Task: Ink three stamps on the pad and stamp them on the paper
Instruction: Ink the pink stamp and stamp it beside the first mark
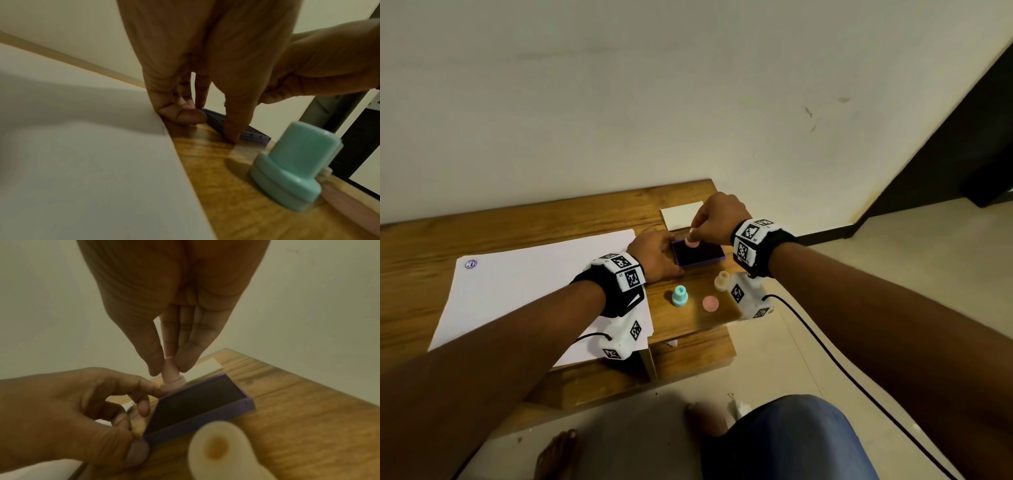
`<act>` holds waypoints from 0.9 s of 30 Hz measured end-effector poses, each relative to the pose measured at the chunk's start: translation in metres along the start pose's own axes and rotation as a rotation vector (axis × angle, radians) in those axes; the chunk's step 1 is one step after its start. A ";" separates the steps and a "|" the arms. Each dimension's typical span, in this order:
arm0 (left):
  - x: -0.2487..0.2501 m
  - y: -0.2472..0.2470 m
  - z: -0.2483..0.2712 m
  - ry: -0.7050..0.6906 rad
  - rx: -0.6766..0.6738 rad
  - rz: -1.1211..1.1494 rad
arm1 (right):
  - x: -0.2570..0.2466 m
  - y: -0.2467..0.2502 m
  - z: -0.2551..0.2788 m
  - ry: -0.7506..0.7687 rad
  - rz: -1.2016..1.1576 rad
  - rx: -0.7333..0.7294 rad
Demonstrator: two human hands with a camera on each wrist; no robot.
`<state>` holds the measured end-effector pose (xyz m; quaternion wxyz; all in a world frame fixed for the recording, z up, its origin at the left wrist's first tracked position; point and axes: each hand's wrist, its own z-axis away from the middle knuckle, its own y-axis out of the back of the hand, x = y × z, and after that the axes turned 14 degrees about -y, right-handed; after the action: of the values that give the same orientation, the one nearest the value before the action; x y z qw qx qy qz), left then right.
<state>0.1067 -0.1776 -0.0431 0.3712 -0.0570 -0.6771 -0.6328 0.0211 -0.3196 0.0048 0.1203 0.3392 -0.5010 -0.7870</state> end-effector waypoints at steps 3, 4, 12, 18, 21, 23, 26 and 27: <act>-0.001 0.000 -0.003 0.003 0.007 0.011 | -0.001 -0.004 -0.001 0.013 0.032 -0.014; -0.001 -0.001 -0.004 0.003 0.007 0.007 | -0.001 -0.007 0.000 0.010 0.041 -0.022; -0.005 -0.002 -0.008 0.032 0.010 0.045 | -0.004 -0.005 -0.005 -0.005 0.071 -0.097; -0.004 -0.005 -0.011 0.019 0.003 0.016 | -0.018 -0.002 -0.011 0.008 0.146 -0.183; -0.003 -0.004 -0.013 0.030 -0.009 0.025 | -0.013 -0.002 -0.011 -0.024 0.092 -0.193; -0.002 -0.006 -0.012 0.031 -0.012 0.032 | -0.012 -0.004 -0.009 -0.025 0.090 -0.186; 0.001 -0.004 -0.008 0.045 -0.003 0.022 | -0.018 -0.007 0.000 0.007 0.185 -0.116; 0.004 -0.003 -0.007 0.058 -0.001 0.012 | -0.020 -0.008 0.001 0.007 0.208 -0.095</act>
<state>0.1047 -0.1858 -0.0439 0.3944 -0.0425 -0.6654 -0.6323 0.0365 -0.3046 0.0063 0.2191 0.2823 -0.4950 -0.7920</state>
